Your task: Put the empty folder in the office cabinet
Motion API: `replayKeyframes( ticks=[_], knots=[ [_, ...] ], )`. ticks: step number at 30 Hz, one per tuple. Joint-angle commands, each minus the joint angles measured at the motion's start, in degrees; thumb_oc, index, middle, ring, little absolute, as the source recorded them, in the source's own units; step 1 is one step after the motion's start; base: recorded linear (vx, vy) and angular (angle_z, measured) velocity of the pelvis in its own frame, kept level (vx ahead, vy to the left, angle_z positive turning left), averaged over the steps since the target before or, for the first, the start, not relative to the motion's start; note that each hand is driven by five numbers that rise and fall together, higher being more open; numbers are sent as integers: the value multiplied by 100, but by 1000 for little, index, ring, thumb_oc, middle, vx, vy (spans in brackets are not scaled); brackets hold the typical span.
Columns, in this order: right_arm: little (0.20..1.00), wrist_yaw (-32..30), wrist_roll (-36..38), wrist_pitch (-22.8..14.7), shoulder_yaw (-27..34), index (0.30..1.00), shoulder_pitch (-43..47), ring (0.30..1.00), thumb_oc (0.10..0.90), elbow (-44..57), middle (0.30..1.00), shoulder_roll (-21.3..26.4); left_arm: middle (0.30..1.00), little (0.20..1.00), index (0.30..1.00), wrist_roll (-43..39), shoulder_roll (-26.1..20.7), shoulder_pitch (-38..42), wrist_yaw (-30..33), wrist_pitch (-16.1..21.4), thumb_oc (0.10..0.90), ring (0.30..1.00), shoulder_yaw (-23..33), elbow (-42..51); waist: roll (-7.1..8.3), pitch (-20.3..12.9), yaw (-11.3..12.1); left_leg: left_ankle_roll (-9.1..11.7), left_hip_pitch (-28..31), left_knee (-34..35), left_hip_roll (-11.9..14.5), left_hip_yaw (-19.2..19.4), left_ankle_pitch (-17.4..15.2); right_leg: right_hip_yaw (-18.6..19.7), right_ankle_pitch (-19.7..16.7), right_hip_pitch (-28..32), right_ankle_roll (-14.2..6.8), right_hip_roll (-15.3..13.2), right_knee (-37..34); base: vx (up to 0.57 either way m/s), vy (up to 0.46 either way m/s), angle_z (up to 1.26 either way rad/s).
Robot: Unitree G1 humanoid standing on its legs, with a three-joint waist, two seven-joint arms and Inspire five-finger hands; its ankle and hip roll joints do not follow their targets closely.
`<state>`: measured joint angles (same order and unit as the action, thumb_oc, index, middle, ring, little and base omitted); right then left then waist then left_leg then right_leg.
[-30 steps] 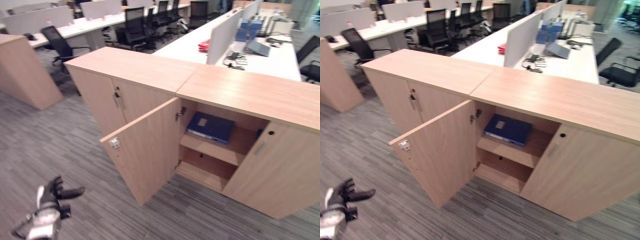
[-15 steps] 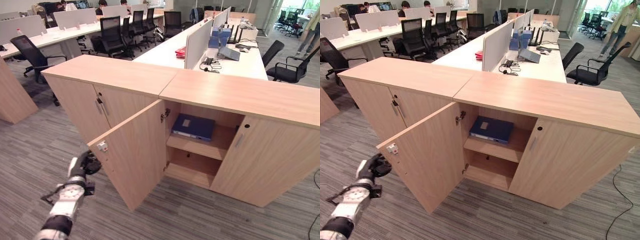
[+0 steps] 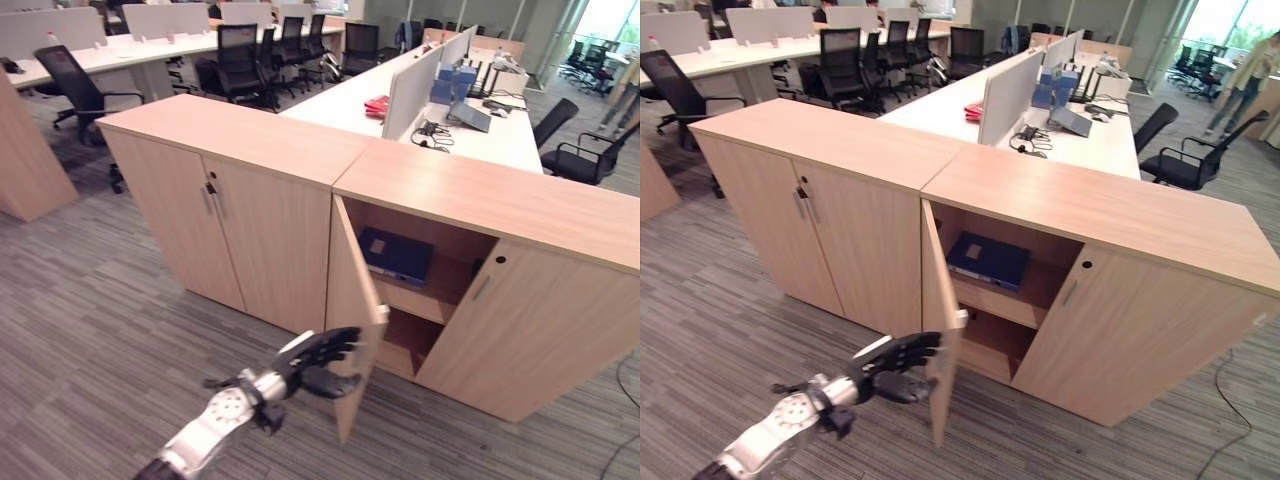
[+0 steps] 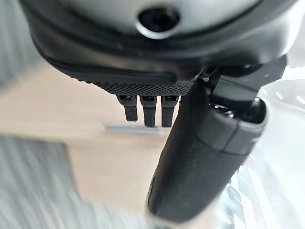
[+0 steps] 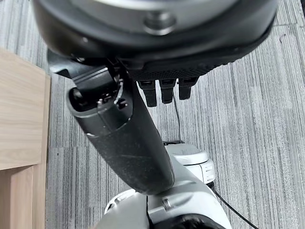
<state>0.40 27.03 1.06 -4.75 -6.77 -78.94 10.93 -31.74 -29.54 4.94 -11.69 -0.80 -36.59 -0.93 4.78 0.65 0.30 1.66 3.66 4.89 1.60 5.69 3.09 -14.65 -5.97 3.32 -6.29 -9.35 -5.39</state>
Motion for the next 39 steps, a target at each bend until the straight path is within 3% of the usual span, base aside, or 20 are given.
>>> replayKeyframes(
  ticks=[1,6,11,16,23,26,28,29,31,33,35,37,38,39],
  knots=[
    [900,-54,-120,-105,-302,900,540,900,800,-108,900,-30,900,900,900,-628,805,1625,-43,757,800,900,70,636,-303,118,-134,72,254,11,106,-397,-736,-163,497,292,-137,247,39,-38,-16,-5],
    [900,-109,-236,-120,-458,900,542,900,800,-63,900,-2,900,900,900,-835,1038,1858,-140,611,800,900,-447,484,-290,167,-206,62,216,11,96,-396,-745,-159,493,255,-144,253,40,-29,-15,-5],
    [900,-93,-309,-108,-433,900,530,900,800,-111,900,27,900,900,900,-804,916,1551,-180,560,800,900,-298,252,-294,186,-204,70,228,11,119,-364,-743,-134,502,240,-137,275,39,-5,-4,-1],
    [900,-42,-347,-74,-306,900,498,900,800,-133,900,82,900,900,900,-579,685,621,-120,527,800,900,395,-298,-298,193,-153,90,257,11,165,-346,-724,-92,531,236,-100,319,39,-1,-17,-2],
    [900,43,-238,-61,-68,900,518,900,800,-111,900,167,900,900,900,-184,594,-892,105,399,800,900,1785,-1125,-287,186,-14,168,279,11,347,-311,-630,3,622,232,9,481,39,3,-82,-10],
    [900,53,-193,-59,2,900,552,900,800,-114,900,213,900,900,900,693,878,-1063,509,462,800,900,2392,-2269,-232,193,48,259,273,11,517,-321,-525,42,723,243,119,641,39,4,-136,-1],
    [900,58,-196,-63,6,900,554,900,800,-99,900,247,900,900,900,941,942,-973,608,480,800,900,2451,-2619,-217,202,42,288,264,11,559,-335,-498,47,750,244,149,686,39,3,-155,1],
    [900,19,-211,-95,-6,900,568,900,800,-52,900,302,900,900,900,1510,981,-849,812,547,800,900,2502,-3248,-176,215,15,342,254,11,661,-359,-438,76,799,237,211,768,53,2,-162,3],
    [900,15,-207,-108,-4,900,565,900,800,-54,900,316,900,900,900,1756,1004,-801,963,613,800,900,2534,-3551,-157,215,12,364,256,11,703,-367,-424,86,830,244,242,805,73,12,-145,4],
    [900,13,-213,-118,-50,900,569,900,800,-64,900,354,900,900,900,1792,1199,-672,1132,555,800,900,2640,-4477,-107,247,1,395,231,-136,796,-338,-418,138,937,214,331,877,233,-3,-160,5],
    [900,7,-294,-140,-128,900,586,900,800,-47,900,410,900,900,900,1794,1283,-514,1184,575,800,900,2673,-5238,-67,336,-44,391,30,-662,831,-308,-503,184,1037,149,421,886,438,-57,-130,1],
    [900,-3,-363,-144,-159,900,667,900,800,-59,900,544,900,900,900,1679,1376,-330,1102,536,800,900,2710,-6025,-23,488,-72,365,-349,-1440,766,-240,-542,190,1119,69,499,832,654,-98,-98,-9],
    [900,26,-452,-112,-167,900,708,900,800,-116,900,639,900,900,900,1456,1437,-260,1073,558,800,900,2913,-6609,-21,601,5,195,-676,-1748,353,-481,-588,230,1178,-12,540,809,797,-82,-46,-22],
    [900,26,-453,-112,-167,900,710,900,800,-116,900,638,900,900,900,1455,1436,-257,1072,560,800,900,2914,-6612,-16,584,-8,192,-701,-1744,345,-491,-574,219,1174,-34,538,802,798,-66,-27,-26]
  ],
)
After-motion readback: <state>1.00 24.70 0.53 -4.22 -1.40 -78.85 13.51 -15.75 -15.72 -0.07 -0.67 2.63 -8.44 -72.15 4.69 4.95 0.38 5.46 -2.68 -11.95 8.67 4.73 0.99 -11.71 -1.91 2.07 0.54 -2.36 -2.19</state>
